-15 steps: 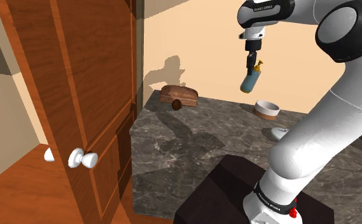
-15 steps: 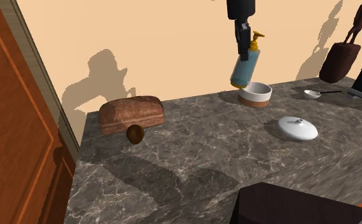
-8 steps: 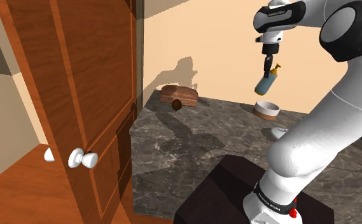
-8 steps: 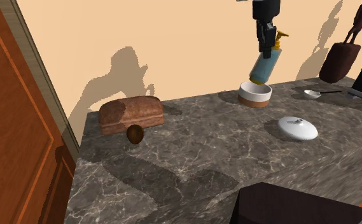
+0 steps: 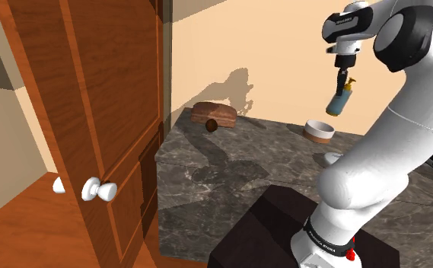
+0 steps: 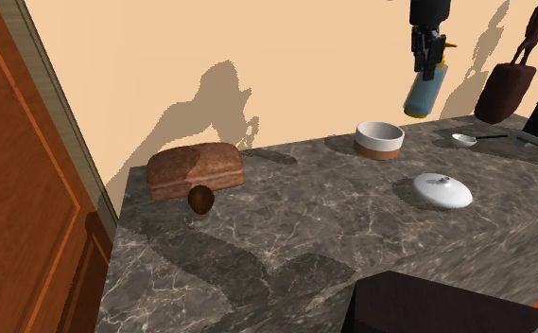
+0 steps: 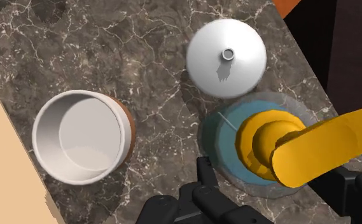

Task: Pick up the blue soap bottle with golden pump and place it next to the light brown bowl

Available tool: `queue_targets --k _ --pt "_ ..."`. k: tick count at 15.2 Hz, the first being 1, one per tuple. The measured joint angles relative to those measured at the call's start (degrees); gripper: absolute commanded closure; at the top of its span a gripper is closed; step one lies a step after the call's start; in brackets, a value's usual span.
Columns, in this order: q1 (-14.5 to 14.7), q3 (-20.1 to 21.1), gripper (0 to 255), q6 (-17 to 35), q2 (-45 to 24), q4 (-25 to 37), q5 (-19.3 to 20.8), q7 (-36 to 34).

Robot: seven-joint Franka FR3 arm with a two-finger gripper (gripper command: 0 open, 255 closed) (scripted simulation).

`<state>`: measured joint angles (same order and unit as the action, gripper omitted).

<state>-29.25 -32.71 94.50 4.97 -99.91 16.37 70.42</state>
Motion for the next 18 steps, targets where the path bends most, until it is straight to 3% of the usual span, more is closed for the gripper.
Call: queue_targets --k 8,14,18 --pt "-6.51 -7.04 255 2.37 -8.83 8.10 -5.27 13.86" --pt "-13.94 -10.10 255 2.72 -18.38 17.05 -12.44 24.15" --pt "-14.28 -10.12 255 5.62 -18.82 14.56 -12.75 24.36"
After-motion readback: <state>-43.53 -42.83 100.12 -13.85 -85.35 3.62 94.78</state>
